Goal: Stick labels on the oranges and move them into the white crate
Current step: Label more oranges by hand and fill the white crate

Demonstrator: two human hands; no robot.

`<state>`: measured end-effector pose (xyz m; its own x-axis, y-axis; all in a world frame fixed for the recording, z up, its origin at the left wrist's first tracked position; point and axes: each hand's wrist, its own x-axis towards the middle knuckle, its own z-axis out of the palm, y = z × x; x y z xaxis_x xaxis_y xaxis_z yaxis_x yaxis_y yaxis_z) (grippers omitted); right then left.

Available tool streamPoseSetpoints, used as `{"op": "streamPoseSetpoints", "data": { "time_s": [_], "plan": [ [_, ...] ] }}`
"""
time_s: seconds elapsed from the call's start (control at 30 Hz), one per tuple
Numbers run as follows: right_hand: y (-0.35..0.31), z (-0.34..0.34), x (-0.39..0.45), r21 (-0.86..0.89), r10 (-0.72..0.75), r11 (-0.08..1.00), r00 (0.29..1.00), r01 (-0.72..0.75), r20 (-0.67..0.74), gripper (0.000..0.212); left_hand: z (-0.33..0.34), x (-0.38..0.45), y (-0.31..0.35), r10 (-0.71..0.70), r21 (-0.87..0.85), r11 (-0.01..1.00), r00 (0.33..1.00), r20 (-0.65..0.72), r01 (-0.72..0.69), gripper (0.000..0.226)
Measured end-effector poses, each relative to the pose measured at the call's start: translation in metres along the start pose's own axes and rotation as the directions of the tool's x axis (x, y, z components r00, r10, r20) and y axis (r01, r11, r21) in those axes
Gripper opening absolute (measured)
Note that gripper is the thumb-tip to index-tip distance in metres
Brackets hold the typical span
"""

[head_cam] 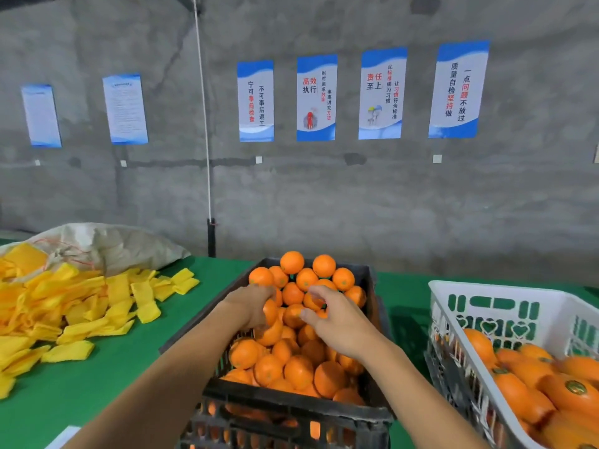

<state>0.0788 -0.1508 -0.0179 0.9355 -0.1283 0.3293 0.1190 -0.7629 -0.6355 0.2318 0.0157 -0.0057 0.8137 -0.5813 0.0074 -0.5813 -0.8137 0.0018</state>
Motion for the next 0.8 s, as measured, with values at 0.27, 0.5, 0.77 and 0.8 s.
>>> {"op": "streamPoseSetpoints", "data": {
  "time_s": [0.27, 0.5, 0.77, 0.8],
  "plan": [
    [-0.041, -0.044, -0.061, 0.037, 0.021, 0.999, 0.89, -0.004, -0.455, 0.038, -0.039, -0.103, 0.079, 0.18, -0.38, 0.785, 0.767, -0.616, -0.489, 0.071],
    [-0.031, -0.051, -0.194, 0.295, -0.011, 0.898, 0.686, 0.327, -0.727, 0.034, -0.017, -0.203, 0.17, 0.285, -0.072, 0.8, 0.483, -0.828, -0.596, 0.07],
    [0.061, 0.005, -0.3, 0.405, 0.163, 0.904, 0.766, 0.136, -0.622, 0.043, 0.123, -0.231, 0.224, 0.376, -0.344, 0.637, 0.668, -0.642, -0.689, 0.068],
    [0.074, 0.014, -0.308, 0.411, 0.181, 0.907, 0.8, 0.089, -0.572, 0.041, 0.143, -0.232, 0.228, 0.368, -0.41, 0.629, 0.717, -0.592, -0.661, 0.069]
  ]
}}
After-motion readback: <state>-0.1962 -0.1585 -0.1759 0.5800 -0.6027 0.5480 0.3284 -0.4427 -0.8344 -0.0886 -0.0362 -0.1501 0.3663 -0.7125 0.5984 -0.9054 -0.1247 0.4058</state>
